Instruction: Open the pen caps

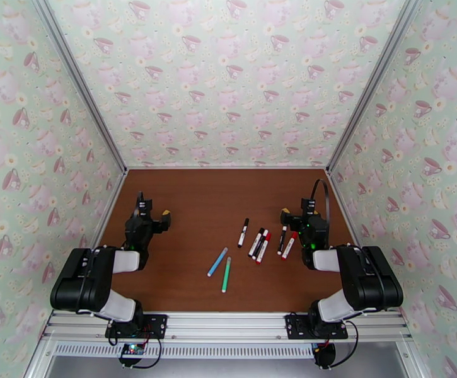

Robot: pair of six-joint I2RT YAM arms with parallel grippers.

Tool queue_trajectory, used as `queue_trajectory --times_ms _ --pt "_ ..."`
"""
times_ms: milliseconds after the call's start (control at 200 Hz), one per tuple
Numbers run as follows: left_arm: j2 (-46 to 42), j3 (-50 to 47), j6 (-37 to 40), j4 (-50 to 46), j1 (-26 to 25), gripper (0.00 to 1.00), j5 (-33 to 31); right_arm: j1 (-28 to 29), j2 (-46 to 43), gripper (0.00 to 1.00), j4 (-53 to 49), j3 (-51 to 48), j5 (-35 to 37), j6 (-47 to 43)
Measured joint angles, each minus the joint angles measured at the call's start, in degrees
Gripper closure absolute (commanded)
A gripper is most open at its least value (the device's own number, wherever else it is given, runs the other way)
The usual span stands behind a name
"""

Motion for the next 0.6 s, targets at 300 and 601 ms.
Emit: queue_trajectory --times_ms 300,601 --pt "-10.4 0.2 -1.1 -9.4 -1.2 0.0 -2.5 0.0 -8.1 0.0 -5.0 -0.4 0.0 0.0" --pt "-21.8 10.3 -5.4 -33.9 -6.4 0.0 -5.2 0.0 -19.5 0.0 -21.4 3.9 -1.4 3.9"
